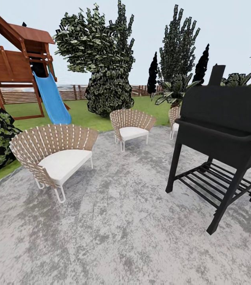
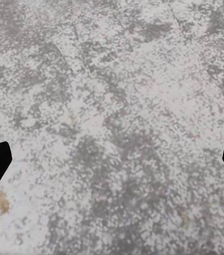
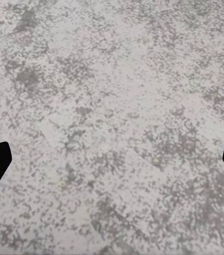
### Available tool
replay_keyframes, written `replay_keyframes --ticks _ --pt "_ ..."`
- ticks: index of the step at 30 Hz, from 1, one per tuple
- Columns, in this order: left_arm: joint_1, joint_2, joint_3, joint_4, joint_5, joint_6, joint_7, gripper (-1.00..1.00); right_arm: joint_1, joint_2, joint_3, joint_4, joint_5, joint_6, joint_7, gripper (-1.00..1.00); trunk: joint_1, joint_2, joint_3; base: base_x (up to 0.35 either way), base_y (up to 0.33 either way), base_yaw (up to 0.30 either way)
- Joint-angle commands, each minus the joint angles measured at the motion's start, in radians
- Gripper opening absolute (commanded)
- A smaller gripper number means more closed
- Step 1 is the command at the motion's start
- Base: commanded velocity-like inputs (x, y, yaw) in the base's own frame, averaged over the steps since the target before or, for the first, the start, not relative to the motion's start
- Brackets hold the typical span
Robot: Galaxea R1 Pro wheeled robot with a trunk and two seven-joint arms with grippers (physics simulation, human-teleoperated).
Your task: Pick up the pesticide atomizer in the garden and spray insectifuge to fully cover both potted plants in the garden.
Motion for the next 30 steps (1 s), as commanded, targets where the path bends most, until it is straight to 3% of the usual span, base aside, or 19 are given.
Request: replay_keyframes --ticks 1,30 --pt "-0.001 0.001 0.000 0.001 0.006 -0.003 -0.001 1.00 -0.001 -0.001 0.000 0.002 0.001 -0.003 0.001 1.00 0.004 -0.008 -0.004 0.000 0.000 0.000" --pt "-0.002 0.000 0.000 0.001 0.006 -0.003 -0.001 1.00 -0.001 -0.001 0.001 0.005 0.001 -0.003 0.000 1.00 0.115 -0.211 -0.095 0.000 0.000 0.000"
